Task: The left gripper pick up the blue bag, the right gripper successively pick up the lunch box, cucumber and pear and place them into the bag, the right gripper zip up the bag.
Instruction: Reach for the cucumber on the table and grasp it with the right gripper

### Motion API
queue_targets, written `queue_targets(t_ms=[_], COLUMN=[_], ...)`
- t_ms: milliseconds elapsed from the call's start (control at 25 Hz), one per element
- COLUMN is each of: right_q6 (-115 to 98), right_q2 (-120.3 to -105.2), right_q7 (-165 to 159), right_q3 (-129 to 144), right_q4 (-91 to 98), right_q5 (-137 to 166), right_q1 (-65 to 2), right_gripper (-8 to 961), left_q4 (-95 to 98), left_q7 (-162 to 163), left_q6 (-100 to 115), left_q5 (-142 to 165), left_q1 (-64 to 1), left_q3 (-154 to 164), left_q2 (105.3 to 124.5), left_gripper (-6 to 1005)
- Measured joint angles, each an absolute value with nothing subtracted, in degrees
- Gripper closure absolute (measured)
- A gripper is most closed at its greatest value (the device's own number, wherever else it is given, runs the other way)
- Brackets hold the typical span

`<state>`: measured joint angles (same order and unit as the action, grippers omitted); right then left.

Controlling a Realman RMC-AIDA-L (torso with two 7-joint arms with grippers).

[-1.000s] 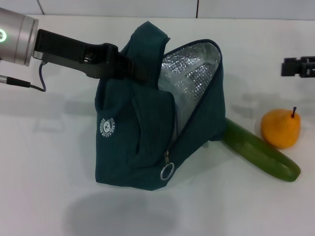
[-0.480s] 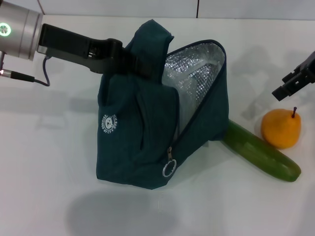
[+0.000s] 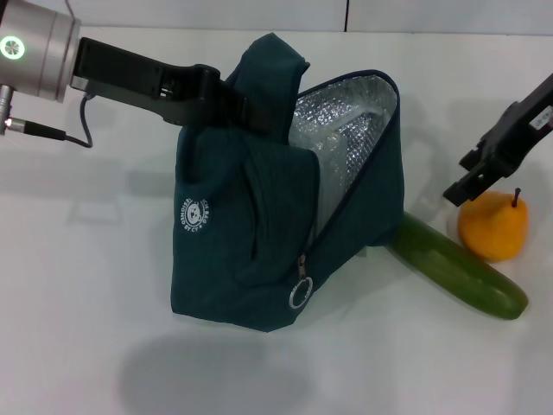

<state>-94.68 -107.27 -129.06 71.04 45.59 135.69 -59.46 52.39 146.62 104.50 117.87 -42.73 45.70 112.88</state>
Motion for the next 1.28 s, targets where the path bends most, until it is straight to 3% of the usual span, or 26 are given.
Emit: queue_targets(t_ms=[40,520,1280], right_q6=[-94.30,-92.36,-92.79], right_q2=[-108.34,-112.39,-113.17], right_q7=[-128.90,-128.56,-130.29], right_q3=[71.13,71.13,71.40], right_q4=[45.60,43.93,40.95], right_q5=[136.01,139.56,141.50], right_q1=[-59.55,-59.66,-60.25], right_gripper=[284,283,67], left_q4=[52.39,52.38,52.38], left_q7=[146.62,146.46,146.43], left_q6=[104.50,104.50,104.50], left_q5=[117.87,117.87,117.86], left_q1=[-42.76,-42.90,-43.03], left_q3=[45.70,45.74,45.79], left_q2=[112.90,113.07,113.10], left_gripper=[955,955,954])
